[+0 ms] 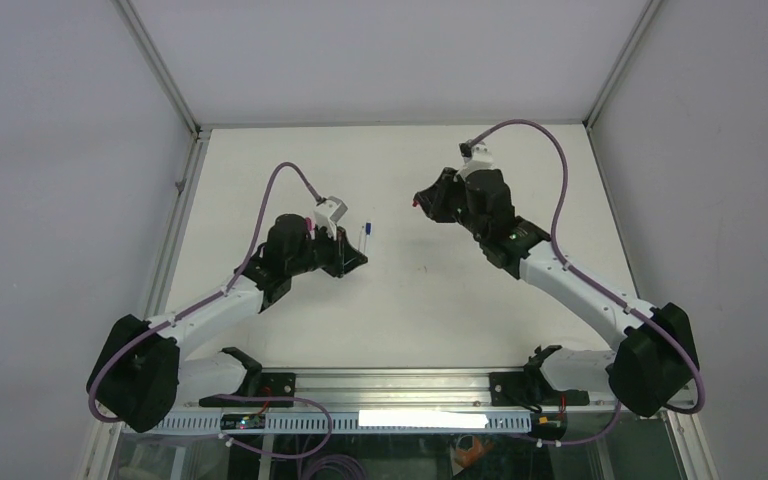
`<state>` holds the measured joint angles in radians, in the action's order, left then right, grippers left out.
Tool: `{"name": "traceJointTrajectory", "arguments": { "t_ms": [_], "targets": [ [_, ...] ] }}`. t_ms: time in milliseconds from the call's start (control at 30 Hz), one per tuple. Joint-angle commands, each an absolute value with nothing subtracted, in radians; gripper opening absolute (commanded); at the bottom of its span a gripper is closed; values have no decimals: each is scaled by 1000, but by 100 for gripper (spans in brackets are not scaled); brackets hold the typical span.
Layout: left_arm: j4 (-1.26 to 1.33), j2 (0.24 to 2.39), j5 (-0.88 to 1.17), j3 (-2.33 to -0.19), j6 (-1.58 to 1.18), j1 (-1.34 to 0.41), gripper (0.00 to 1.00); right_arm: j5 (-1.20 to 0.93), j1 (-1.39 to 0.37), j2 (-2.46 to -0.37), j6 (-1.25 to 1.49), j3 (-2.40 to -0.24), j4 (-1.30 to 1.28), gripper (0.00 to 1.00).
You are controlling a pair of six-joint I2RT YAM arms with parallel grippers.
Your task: Insert the pens into the pen caps
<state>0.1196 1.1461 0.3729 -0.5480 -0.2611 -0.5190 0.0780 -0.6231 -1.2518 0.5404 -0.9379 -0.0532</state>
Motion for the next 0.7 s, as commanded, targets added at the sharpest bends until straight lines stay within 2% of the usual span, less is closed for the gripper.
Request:
{"name": "traceJointTrajectory", "arguments": {
  "t_ms": [0, 133, 367, 667],
  "targets": [
    [207, 1193, 459, -606, -250, -588, 0, 19, -621, -1209, 409, -928, 125, 0],
    [242, 1217, 454, -613, -256, -632, 0, -11, -621, -1184, 463, -887, 230, 0],
    [245, 1230, 447, -635, -253, -652, 0, -167, -629, -1195, 527, -884, 268, 0],
    [236, 1231, 421, -649, -251, -653, 0, -261, -696, -1204, 530, -911, 173, 0]
  ]
}}
